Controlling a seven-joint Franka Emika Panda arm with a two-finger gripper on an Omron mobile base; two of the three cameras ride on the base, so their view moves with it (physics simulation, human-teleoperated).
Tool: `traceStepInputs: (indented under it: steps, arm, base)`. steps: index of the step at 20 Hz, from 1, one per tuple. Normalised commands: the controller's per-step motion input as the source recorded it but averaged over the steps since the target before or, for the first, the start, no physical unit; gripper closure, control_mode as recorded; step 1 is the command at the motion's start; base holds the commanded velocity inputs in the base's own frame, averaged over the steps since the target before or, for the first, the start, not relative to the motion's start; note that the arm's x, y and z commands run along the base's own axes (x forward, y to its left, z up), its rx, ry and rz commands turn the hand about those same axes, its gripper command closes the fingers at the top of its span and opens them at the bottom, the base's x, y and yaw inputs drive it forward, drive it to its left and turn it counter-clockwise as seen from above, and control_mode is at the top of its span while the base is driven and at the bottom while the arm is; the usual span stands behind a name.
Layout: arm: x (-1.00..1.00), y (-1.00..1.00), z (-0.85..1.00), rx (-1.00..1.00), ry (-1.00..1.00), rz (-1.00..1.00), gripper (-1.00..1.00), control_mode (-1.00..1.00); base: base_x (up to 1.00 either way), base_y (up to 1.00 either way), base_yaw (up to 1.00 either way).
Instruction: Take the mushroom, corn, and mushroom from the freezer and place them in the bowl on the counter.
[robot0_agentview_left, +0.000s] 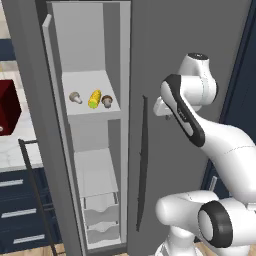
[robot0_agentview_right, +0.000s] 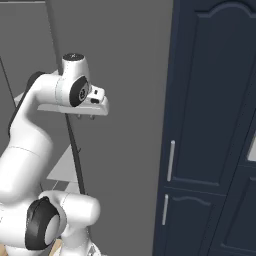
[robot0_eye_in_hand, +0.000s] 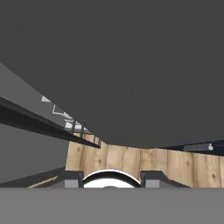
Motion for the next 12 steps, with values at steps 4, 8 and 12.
traceStepInputs:
  steps: [4, 8, 12]
  arm:
    - [0.00, 0.00, 0.00, 0.00, 0.00, 0.00, -1.00, 1.00]
    - [0.00, 0.00, 0.00, 0.00, 0.00, 0.00, -1.00, 1.00]
    - [0.00, 0.00, 0.00, 0.00, 0.00, 0.00, -1.00, 1.00]
  base:
    - [0.00, 0.00, 0.00]
    - [-0.27, -0.12, 0.00]
    - [-0.29, 0.00, 0.02]
